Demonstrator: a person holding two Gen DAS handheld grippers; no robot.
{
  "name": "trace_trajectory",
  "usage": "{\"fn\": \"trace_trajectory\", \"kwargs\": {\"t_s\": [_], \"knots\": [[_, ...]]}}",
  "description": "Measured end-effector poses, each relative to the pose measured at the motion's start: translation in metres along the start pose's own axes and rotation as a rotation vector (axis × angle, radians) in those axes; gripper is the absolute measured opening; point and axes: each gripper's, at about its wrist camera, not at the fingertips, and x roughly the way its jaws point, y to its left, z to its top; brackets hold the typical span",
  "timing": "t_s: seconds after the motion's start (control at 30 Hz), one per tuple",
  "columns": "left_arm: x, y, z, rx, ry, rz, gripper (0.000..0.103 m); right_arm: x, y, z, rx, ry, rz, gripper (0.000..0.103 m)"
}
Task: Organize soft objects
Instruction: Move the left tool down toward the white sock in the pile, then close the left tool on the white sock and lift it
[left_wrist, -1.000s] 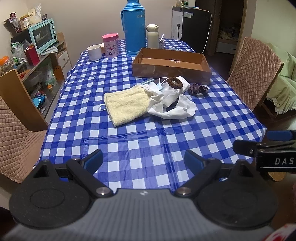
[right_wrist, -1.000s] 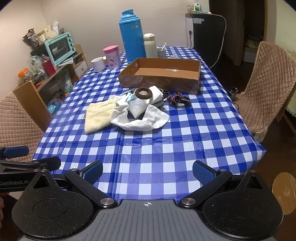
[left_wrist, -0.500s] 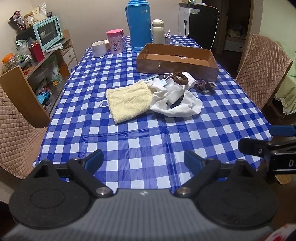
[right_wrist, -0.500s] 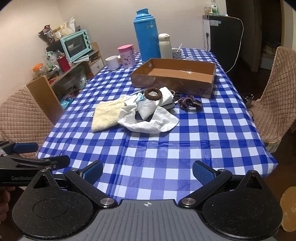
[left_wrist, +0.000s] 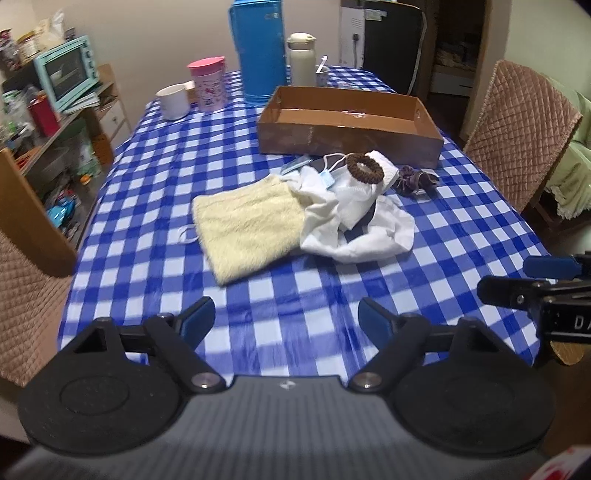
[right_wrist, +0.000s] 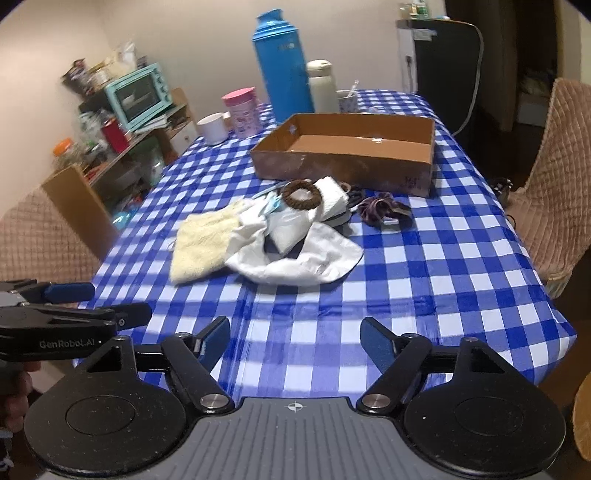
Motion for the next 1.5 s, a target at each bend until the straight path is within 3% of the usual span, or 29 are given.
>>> {"fn": "trace_trajectory", "kwargs": {"t_s": [0.33,0.6,0.87,1.03,1.1,1.13,1.2,1.27,1.5], "knots": [[0.065,0.002,0.043,0.099,0.004,-0.106,0.062,0.047,-0.001,0.032,0.041,-0.017,-0.040,0.058],[0.112,-0.005,0.060,0.214,0.018,-0.193,0.051,0.072,-0.006,0.047,0.080,-0.012,-0.108,0.058],[0.144,-0.012,0.064,0.319,0.018,-0.219,0.049,0.091,-0.015,0.037,0.168,0.051,-0.158,0.058],[0.156,-0.018,0.068,0.340,0.013,-0.219,0.046,0.093,-0.024,0.033,0.198,0.077,-0.172,0.058],[0.159,-0.022,0.068,0.348,0.008,-0.206,0.032,0.091,-0.029,0.033,0.197,0.079,-0.175,0.058],[0.160,-0.022,0.069,0.348,0.006,-0.205,0.030,0.091,-0.031,0.034,0.196,0.081,-0.175,0.058],[0.159,-0.023,0.069,0.344,0.002,-0.202,0.012,0.092,-0.037,0.036,0.195,0.087,-0.169,0.058],[0.156,-0.023,0.068,0.328,0.004,-0.224,0.005,0.092,-0.043,0.039,0.188,0.091,-0.155,0.058],[0.111,-0.038,0.040,0.299,0.047,-0.325,0.004,0.091,-0.063,0.043,0.150,0.107,-0.104,0.058]]}}
